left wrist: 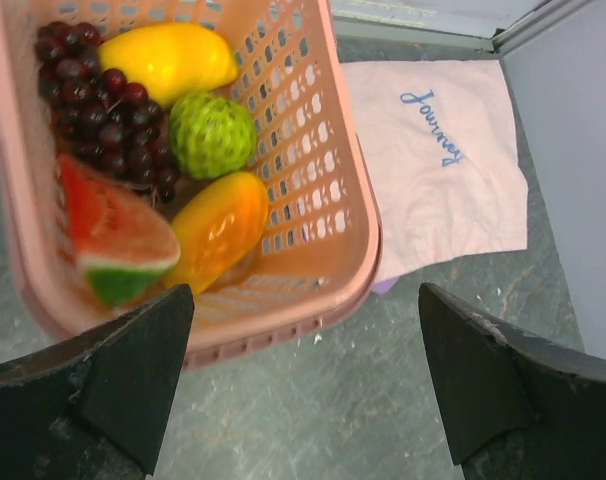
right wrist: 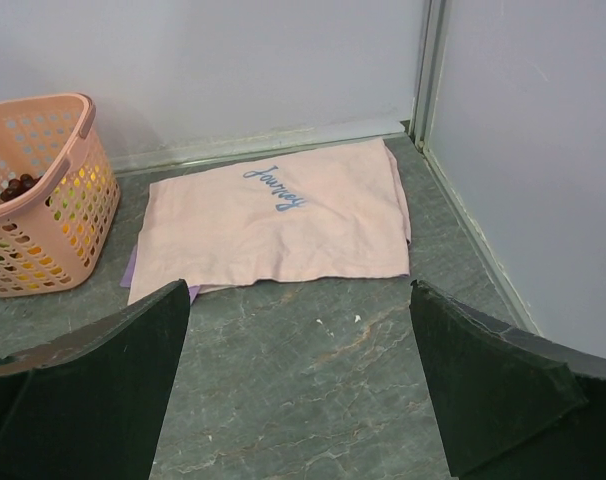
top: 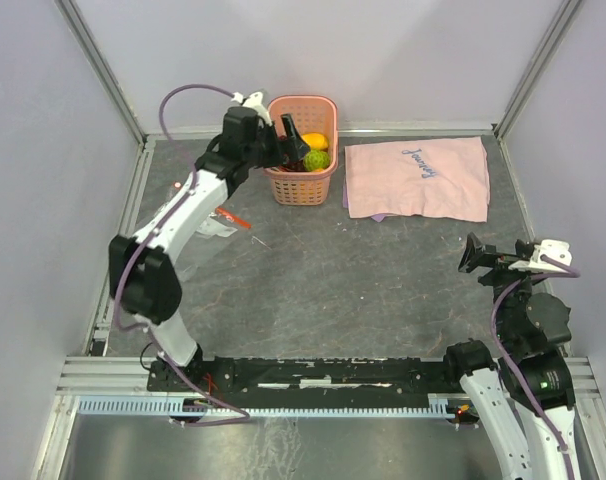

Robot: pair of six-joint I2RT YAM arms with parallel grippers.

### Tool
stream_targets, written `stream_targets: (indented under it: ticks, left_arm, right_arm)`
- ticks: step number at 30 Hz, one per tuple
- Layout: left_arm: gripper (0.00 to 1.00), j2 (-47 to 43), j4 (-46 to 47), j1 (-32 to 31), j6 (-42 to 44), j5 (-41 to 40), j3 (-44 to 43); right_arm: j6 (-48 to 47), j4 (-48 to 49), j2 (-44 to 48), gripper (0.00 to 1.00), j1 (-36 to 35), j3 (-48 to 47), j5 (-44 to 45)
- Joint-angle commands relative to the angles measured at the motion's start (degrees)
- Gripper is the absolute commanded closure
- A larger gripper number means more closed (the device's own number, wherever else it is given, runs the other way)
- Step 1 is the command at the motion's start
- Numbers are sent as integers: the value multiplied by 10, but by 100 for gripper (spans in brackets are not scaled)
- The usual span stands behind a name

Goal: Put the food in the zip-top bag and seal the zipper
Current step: Move the bin to the center of the board.

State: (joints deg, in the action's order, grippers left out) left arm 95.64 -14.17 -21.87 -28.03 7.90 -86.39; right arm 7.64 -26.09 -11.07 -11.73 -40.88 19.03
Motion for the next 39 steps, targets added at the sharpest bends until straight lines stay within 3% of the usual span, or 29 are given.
stream_targets:
  ticks: [1,6,12,39]
  left_arm:
    - [1,89,-52,-7,42,25,-123]
    - [1,175,-137,-22,93,47,-238]
    - [1,198,-176,-51,117,61,-239]
    - [0,-83,-186,-106,107,76,113]
  right_arm:
    - [4,28,9,1,2,1,-5]
    - [4,29,10,1,3,2,-7]
    - [4,30,10,1,2,2,-7]
    - [7,33,12,1,3,3,-12]
